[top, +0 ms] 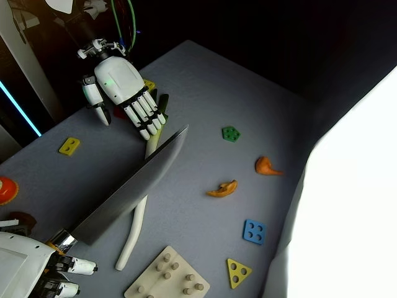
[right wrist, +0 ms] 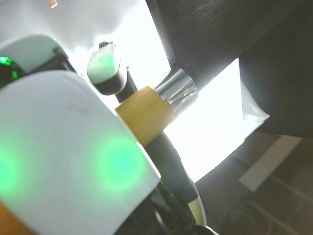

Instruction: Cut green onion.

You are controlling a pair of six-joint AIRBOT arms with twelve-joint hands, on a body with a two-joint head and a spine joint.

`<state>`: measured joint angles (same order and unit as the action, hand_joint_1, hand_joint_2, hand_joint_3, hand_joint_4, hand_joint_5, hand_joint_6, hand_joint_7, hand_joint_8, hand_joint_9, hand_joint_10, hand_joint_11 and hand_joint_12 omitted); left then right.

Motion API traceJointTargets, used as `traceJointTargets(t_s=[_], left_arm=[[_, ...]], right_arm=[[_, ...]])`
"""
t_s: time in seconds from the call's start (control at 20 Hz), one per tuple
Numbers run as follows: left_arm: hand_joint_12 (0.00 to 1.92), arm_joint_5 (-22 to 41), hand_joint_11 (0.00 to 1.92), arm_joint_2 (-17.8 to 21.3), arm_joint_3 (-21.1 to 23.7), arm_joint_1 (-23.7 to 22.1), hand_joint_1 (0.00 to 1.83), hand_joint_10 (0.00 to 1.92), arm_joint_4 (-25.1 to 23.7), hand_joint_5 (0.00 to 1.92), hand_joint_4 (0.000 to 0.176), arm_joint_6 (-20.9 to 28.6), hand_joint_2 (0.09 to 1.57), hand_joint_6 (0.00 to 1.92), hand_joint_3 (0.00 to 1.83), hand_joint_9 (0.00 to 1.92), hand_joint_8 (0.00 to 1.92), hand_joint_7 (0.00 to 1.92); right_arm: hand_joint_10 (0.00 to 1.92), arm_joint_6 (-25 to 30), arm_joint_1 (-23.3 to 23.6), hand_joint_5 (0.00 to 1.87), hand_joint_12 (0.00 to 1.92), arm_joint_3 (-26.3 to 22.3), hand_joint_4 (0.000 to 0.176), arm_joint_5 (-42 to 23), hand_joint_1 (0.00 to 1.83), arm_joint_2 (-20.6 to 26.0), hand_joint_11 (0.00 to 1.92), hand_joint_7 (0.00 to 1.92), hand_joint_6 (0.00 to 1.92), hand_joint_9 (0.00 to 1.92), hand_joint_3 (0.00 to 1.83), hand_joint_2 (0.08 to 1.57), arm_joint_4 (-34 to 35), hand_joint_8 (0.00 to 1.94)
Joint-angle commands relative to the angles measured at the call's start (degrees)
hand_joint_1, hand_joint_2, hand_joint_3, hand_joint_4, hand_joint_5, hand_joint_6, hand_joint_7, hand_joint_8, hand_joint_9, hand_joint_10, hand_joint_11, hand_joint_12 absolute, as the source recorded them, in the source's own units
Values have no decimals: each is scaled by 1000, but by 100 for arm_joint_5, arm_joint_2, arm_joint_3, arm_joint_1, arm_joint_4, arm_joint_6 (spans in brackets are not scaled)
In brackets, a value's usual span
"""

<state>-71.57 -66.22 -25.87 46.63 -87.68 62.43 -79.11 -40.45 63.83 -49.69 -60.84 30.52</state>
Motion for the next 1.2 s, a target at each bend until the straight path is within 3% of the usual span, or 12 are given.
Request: traceJointTargets(t_s=[0.0,0.25,0.45,1.0,1.05,1.1,1.15], left_arm=[[0,-132,0,-25,-1,-26,112,0,-22,8,0,-3,1452,3,1,0,0,0],[0,-132,0,-27,-1,-45,162,0,-21,23,0,-3,1454,9,0,0,1,3],[0,-132,0,-26,-4,-44,125,0,-21,16,0,-3,1458,4,2,0,0,0],[0,-132,0,-26,-37,-64,107,0,-23,9,0,-3,1469,4,5,0,0,0],[0,-132,0,-26,-37,-63,68,0,-23,1,0,-3,1475,0,7,0,0,0],[0,-132,0,-26,-37,-63,61,0,-23,0,0,-3,1480,0,9,0,0,0],[0,-132,0,-27,-37,-62,60,0,-23,0,0,-3,1481,0,9,0,0,0]], right_arm=[[1921,-160,-50,1287,1921,37,176,-527,1587,139,1602,1504,1921,1589,717,795,-126,1941],[1921,-11,-244,1175,1921,36,176,-527,1571,414,1589,1481,1899,1581,714,792,-173,1941],[1921,-5,-261,1197,1921,33,176,-523,1594,435,1625,1496,1921,1596,708,786,-174,1941],[1921,-7,46,1288,1921,14,176,-695,1551,108,1632,1523,1921,1615,758,771,-283,1941],[1921,-7,74,982,1921,13,0,-725,1204,100,1605,1514,1687,1602,1110,672,-281,1941],[1921,-7,104,934,1921,13,0,-788,1135,96,1590,1501,1636,1587,1207,634,-280,1941],[1921,-7,140,1073,1921,14,0,-857,1481,100,1606,1509,1840,1594,946,689,-267,1941]])
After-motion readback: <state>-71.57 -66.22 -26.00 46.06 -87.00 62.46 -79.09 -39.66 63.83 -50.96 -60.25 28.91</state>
